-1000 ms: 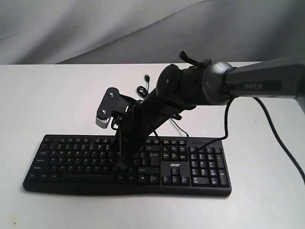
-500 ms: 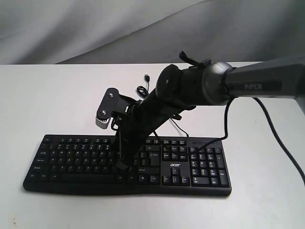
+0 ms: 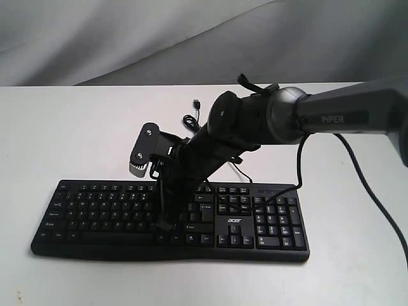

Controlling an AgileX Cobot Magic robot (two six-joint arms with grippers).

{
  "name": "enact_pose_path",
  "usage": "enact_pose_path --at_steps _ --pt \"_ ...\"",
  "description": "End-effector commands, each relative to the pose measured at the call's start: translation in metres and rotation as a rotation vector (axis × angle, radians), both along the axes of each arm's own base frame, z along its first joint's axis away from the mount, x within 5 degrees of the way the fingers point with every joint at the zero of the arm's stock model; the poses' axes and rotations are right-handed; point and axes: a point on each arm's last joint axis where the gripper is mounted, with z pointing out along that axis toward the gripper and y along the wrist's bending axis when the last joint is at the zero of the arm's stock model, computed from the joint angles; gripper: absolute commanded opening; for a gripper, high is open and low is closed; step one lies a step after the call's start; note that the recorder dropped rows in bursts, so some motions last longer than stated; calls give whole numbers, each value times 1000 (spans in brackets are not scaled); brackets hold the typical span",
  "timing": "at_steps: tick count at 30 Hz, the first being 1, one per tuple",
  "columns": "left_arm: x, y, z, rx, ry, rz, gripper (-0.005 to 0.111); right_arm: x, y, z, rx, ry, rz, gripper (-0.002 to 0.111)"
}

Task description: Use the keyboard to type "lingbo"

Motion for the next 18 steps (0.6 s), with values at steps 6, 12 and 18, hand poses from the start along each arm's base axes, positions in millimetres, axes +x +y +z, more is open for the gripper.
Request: enact_pose_path --at_steps 6,12,18 --pt "0 0 -1 0 -9 -8 1 -2 -3 1 -4 5 28 0" --pt "0 0 -1 0 -9 -8 1 -2 -3 -1 -7 7 31 0" --pt "0 0 -1 0 -9 -8 1 -1 -2 -9 -16 6 38 0"
